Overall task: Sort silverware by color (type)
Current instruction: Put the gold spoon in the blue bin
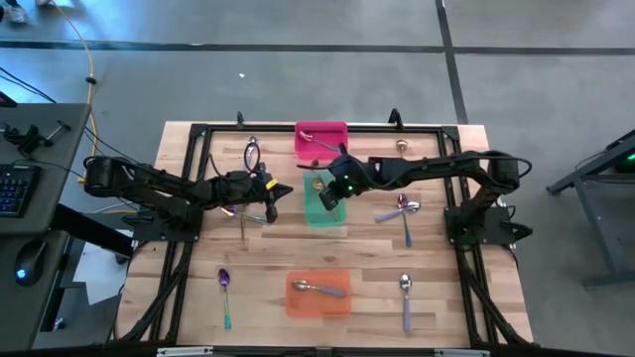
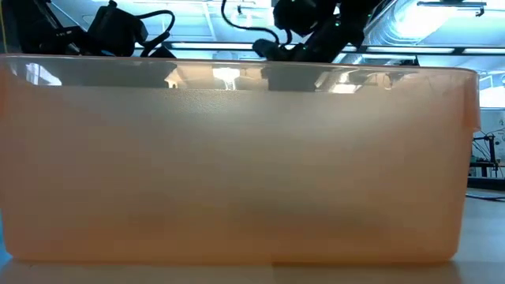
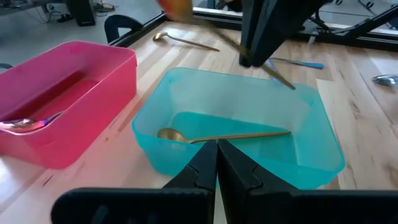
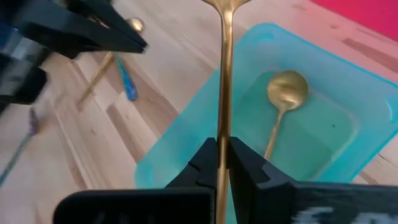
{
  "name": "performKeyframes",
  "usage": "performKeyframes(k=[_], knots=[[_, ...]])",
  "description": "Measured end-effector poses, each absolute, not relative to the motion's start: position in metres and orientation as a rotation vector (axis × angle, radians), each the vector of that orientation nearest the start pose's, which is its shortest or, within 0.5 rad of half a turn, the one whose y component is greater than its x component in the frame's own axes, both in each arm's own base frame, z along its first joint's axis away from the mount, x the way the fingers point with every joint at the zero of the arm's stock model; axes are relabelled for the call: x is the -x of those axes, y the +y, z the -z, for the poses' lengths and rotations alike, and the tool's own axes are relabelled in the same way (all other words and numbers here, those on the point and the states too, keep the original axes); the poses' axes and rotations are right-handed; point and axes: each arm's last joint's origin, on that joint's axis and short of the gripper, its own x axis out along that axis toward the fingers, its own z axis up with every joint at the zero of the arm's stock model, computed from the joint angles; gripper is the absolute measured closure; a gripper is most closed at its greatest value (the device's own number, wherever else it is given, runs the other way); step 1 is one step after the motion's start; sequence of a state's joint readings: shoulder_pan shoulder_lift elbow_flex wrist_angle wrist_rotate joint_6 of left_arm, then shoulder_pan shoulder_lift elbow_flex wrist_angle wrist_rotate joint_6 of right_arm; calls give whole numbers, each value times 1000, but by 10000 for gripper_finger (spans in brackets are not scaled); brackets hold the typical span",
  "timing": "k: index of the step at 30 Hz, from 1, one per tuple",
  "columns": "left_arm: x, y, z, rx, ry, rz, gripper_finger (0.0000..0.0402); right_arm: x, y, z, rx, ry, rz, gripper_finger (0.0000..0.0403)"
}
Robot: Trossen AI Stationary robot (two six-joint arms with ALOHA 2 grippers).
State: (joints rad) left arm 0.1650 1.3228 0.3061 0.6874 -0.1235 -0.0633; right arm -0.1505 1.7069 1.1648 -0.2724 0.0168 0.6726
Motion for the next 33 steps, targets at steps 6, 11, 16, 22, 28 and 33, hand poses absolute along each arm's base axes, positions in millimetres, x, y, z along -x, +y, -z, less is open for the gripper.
performKeyframes(k=[6,11,16,22,28,33], knots=[[-223,41,-152,49,324,-295,399,-363,-56,-213,-710,741,444,402],[-223,41,-151,53,324,-295,400,-366,-57,-204,-712,768,454,402],[-223,41,-151,53,327,-295,400,-368,-56,-193,-717,799,466,402],[-222,40,-150,54,336,-294,400,-371,-59,-180,-722,837,475,402],[-222,40,-150,54,339,-295,400,-371,-59,-176,-715,861,477,388],[-222,40,-149,54,346,-295,399,-371,-59,-175,-692,866,465,359]])
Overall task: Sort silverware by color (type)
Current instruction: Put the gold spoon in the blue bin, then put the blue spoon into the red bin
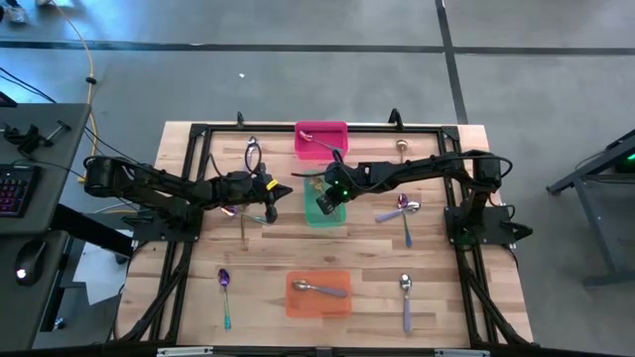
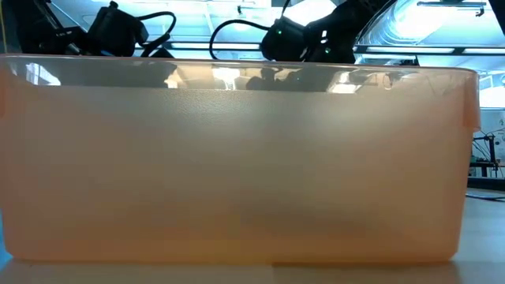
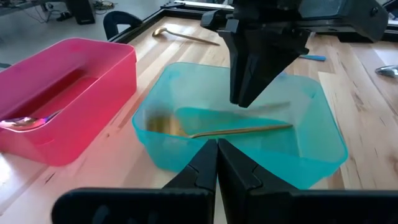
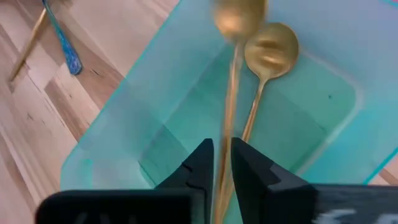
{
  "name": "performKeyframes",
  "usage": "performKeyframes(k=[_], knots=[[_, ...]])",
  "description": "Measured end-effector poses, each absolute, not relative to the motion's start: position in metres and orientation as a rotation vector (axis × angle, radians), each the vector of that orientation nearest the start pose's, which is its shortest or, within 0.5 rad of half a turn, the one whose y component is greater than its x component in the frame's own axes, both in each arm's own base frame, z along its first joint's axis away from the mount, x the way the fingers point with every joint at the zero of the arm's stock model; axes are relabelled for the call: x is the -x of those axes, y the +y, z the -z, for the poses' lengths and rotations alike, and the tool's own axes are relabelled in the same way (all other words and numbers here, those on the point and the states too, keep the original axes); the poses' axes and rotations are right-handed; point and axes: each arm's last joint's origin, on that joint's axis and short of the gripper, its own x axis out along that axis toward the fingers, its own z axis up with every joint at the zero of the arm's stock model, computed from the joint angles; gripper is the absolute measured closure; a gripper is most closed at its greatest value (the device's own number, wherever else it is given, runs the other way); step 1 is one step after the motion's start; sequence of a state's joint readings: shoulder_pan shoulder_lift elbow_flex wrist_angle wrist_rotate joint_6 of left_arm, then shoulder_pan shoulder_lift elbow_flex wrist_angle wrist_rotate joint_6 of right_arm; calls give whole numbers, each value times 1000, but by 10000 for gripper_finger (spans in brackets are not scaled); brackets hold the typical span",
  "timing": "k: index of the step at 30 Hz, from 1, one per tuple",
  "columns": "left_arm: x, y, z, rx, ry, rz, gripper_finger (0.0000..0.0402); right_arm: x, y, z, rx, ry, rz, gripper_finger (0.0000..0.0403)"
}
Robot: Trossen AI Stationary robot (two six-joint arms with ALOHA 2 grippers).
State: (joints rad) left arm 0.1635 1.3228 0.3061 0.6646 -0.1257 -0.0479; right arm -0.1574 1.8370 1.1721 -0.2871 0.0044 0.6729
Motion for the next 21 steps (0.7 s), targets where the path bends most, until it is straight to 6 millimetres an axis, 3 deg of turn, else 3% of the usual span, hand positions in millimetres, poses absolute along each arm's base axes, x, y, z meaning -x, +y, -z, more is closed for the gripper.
performKeyframes(k=[7,12,16,18,21], knots=[[-221,40,-146,46,382,-293,399,-370,-59,-186,-581,843,398,336],[-221,39,-145,47,398,-250,399,-360,-60,-221,-409,768,307,349],[-219,36,-147,65,438,-179,399,-345,-56,-253,-215,685,230,385],[-216,36,-148,71,492,-164,399,-339,-53,-254,-140,650,195,398],[-213,34,-152,66,569,-147,399,-329,-52,-239,-133,599,123,395]])
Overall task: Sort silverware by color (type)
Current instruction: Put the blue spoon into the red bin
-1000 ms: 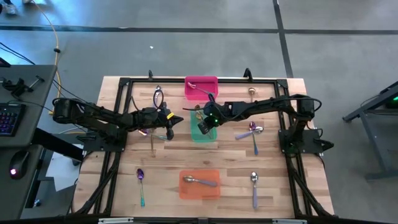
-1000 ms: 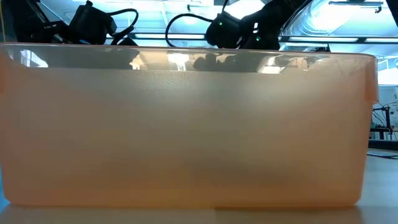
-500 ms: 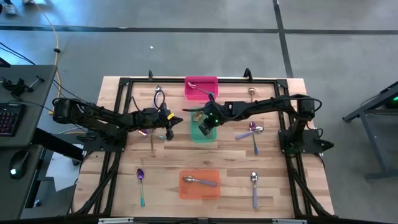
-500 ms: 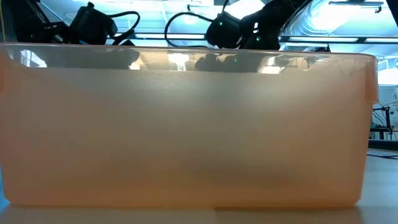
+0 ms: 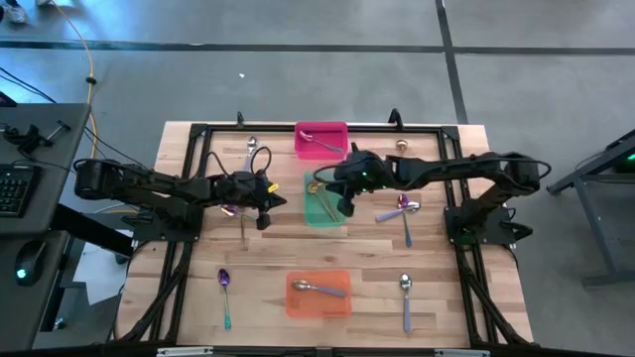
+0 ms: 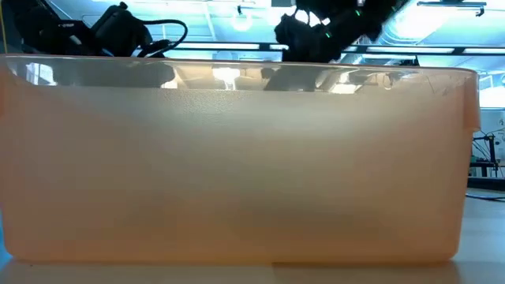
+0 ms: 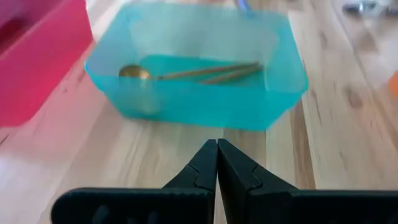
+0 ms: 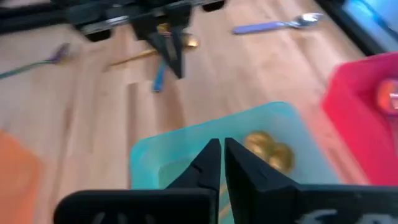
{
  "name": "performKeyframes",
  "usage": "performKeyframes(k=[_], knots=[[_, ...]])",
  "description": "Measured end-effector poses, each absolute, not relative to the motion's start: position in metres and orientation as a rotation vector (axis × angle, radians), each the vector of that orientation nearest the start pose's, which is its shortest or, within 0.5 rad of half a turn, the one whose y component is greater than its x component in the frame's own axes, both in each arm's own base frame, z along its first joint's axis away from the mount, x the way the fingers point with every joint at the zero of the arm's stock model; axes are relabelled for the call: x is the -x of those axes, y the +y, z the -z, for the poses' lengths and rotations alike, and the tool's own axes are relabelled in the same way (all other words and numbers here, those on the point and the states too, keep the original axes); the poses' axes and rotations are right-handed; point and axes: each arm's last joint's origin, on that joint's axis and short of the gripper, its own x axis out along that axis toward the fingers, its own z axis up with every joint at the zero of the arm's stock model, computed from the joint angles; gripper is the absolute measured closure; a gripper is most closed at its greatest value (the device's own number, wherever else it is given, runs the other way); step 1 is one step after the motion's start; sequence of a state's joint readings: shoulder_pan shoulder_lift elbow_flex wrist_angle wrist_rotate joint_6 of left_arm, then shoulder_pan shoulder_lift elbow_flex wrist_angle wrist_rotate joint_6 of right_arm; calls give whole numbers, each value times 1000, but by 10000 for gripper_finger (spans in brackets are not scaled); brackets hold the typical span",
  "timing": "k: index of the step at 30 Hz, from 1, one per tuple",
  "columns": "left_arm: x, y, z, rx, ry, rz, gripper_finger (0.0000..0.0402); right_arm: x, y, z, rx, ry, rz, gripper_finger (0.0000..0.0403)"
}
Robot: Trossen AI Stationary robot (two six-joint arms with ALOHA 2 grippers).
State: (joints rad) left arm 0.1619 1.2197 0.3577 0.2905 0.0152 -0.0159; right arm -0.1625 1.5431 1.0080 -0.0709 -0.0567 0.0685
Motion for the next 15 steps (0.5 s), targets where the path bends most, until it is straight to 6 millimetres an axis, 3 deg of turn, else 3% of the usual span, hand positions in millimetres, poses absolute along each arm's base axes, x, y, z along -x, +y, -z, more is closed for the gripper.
performKeyframes(k=[5,15], knots=[[-206,31,-163,53,718,-121,396,-315,-52,-217,-94,491,37,401],[-203,17,-181,0,1078,-20,334,-281,-46,-238,-3,381,15,402]])
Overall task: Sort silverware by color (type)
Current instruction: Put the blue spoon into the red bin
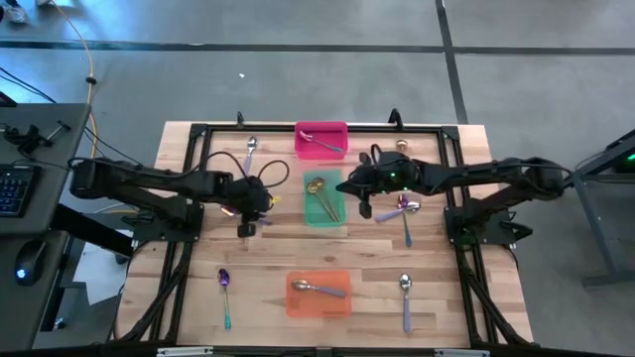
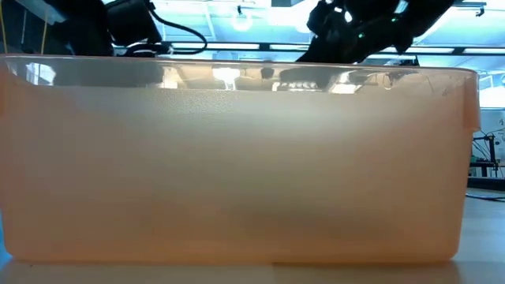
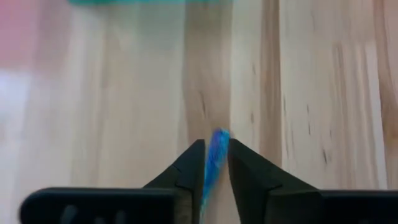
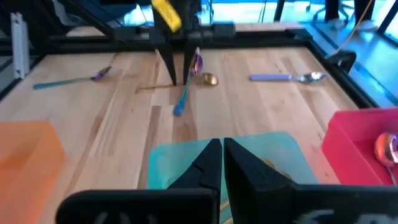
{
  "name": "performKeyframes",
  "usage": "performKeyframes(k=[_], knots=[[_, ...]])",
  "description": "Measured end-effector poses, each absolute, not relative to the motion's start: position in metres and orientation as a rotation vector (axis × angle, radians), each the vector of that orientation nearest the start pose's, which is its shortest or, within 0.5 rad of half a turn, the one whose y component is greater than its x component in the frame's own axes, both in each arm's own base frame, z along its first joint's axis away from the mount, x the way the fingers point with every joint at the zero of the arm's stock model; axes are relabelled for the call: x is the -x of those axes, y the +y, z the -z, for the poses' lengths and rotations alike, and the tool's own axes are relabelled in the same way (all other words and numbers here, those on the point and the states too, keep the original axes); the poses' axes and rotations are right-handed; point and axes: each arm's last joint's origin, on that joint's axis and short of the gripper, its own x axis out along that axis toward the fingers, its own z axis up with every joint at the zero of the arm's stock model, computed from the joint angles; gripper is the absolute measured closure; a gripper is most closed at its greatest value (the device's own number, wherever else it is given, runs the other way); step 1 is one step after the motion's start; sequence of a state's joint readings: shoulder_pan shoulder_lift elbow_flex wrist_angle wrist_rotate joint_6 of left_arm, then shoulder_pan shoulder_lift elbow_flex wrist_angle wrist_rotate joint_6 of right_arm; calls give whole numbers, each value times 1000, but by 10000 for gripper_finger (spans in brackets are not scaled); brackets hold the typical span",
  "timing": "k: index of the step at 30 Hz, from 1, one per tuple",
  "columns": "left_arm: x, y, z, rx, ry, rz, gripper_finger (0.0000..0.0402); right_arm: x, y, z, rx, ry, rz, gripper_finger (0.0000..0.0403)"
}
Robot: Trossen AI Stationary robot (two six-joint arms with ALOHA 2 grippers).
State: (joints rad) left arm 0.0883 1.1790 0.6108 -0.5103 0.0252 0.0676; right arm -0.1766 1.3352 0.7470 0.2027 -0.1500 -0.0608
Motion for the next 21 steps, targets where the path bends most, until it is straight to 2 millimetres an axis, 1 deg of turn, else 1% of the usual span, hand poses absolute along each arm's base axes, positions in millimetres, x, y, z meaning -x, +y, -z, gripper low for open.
performKeyframes(k=[3,6,11,16,21], knots=[[-203,16,-178,-7,1156,0,309,-274,-44,-242,-1,374,13,402],[-204,18,-167,21,1243,12,287,-272,-43,-244,1,377,11,402],[-206,20,-152,19,1348,33,266,-273,-37,-244,34,382,-18,403],[-207,22,-141,-46,1417,32,267,-274,-28,-244,42,382,-51,403],[-208,23,-135,-108,1468,41,291,-275,-21,-244,58,385,-33,403]])
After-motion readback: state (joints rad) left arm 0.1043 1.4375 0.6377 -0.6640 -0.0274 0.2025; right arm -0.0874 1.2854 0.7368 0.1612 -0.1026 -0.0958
